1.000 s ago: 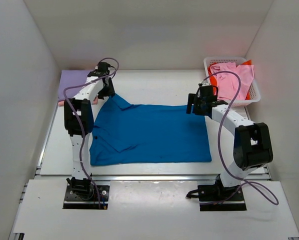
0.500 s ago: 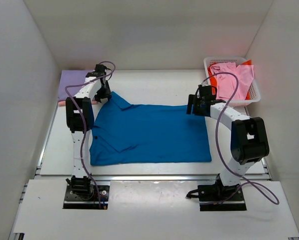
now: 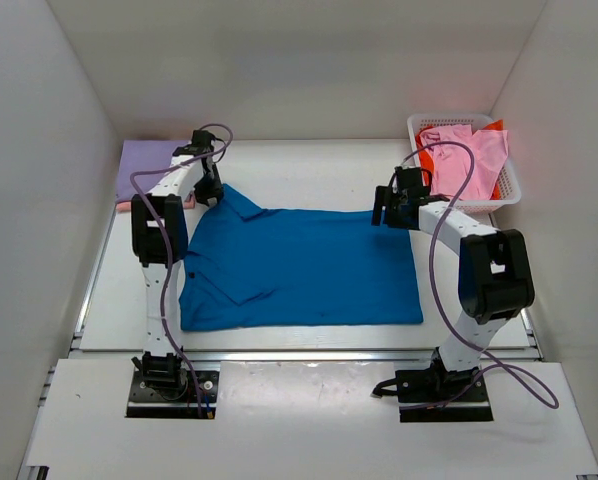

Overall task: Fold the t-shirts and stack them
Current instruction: Grap the side of the flattened tshirt furthest away from the robot with both arms

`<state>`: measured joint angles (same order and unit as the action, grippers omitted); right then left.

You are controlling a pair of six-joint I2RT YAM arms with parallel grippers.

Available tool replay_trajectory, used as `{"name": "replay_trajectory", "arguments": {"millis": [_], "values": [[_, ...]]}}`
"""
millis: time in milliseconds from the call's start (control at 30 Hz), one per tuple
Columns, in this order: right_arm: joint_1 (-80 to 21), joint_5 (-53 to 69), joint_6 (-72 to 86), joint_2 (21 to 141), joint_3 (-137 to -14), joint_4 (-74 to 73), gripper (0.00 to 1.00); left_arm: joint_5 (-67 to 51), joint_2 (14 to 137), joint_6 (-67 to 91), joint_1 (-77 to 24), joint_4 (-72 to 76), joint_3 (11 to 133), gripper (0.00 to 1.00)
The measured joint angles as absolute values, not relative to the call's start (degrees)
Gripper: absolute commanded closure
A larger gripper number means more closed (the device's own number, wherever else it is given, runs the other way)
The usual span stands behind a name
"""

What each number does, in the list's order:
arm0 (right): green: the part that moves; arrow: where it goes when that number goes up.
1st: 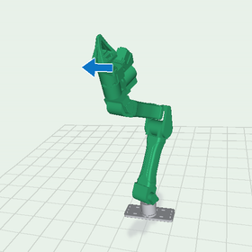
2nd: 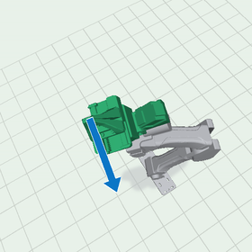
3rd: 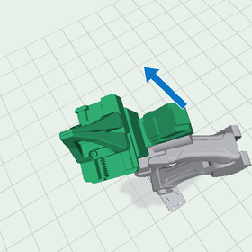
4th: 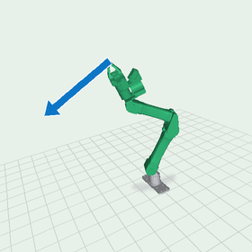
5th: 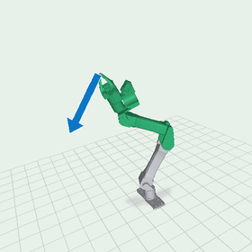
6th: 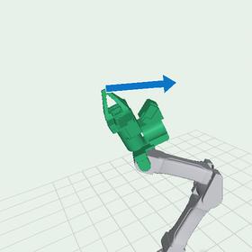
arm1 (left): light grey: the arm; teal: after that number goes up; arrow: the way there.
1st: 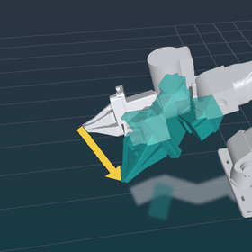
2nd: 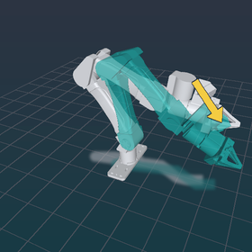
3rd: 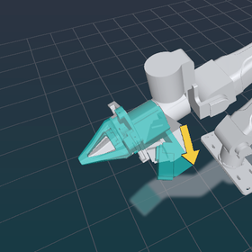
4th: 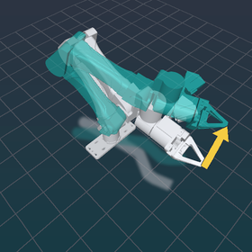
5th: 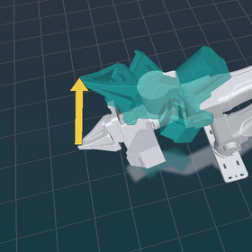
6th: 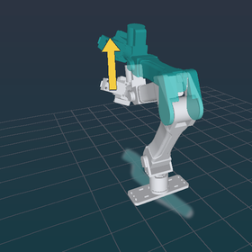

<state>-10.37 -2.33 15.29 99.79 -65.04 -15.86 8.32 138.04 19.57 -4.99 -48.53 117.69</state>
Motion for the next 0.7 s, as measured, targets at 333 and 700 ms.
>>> {"name": "replay_trajectory", "arguments": {"millis": [333, 700], "values": [[-10.37, -1.43, 15.29, 100.36, -66.48, -16.88, 0.31, 6.35, 136.18, 20.84, -4.16, -48.03, 115.02, 0.52], [-10.41, -0.71, 15.29, 100.95, -67.2, -17.56, 0.31, 5.39, 132.77, 22.26, -4.05, -46.28, 111.2, 0.52]]}}
